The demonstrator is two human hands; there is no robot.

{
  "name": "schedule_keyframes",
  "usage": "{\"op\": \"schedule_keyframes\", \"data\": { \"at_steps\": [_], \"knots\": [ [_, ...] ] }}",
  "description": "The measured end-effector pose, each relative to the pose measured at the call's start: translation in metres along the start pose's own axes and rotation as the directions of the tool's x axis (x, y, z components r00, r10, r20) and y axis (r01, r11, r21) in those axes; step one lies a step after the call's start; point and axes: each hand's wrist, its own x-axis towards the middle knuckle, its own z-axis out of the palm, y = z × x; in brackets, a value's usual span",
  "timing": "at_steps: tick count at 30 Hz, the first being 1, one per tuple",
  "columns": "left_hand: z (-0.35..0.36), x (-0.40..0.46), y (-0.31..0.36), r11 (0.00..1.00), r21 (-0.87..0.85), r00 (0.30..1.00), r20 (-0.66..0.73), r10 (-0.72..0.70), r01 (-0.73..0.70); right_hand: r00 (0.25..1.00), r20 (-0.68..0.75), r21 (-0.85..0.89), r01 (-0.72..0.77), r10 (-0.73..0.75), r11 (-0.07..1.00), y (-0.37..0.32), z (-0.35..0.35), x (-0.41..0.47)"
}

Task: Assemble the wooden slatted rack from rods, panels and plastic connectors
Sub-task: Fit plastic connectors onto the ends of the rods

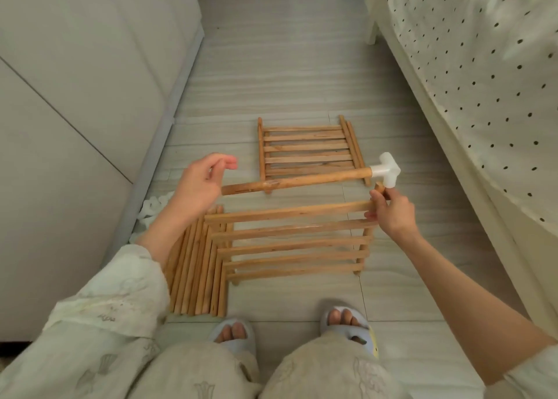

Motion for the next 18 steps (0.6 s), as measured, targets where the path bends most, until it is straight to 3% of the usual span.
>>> {"op": "schedule_keyframes", "data": {
  "at_steps": [3, 7, 10, 13, 16, 18],
  "knots": [
    [-0.015, -0.009, -0.033, 0.978, -0.093, 0.98, -0.059, -0.192, 0.186, 1.0, -0.009, 0.0, -0.021, 0.021, 1.0, -0.001, -0.001, 0.003],
    [-0.017, -0.024, -0.054, 0.853, -0.321, 0.912, 0.127, -0.391, 0.411, 1.0, -0.018, -0.01, -0.013, 0.013, 1.0, -0.001, -0.004, 0.002],
    [-0.013, -0.031, -0.056, 0.818, -0.398, 0.909, 0.197, -0.367, 0.416, 0.999, -0.033, -0.008, -0.014, 0.014, 1.0, -0.002, -0.007, 0.002],
    [-0.009, -0.035, -0.053, 0.837, -0.406, 0.93, 0.181, -0.32, 0.367, 0.998, -0.049, 0.028, -0.042, 0.043, 0.999, -0.003, -0.009, 0.003],
    [-0.011, -0.039, -0.048, 0.89, -0.324, 0.94, 0.223, -0.257, 0.321, 0.997, -0.04, 0.113, -0.057, 0.062, 0.992, -0.005, -0.009, 0.006],
    [-0.011, -0.04, -0.046, 0.946, -0.183, 0.942, 0.254, -0.218, 0.268, 0.996, -0.01, 0.18, -0.083, 0.086, 0.98, -0.009, -0.005, 0.006]
  ]
}}
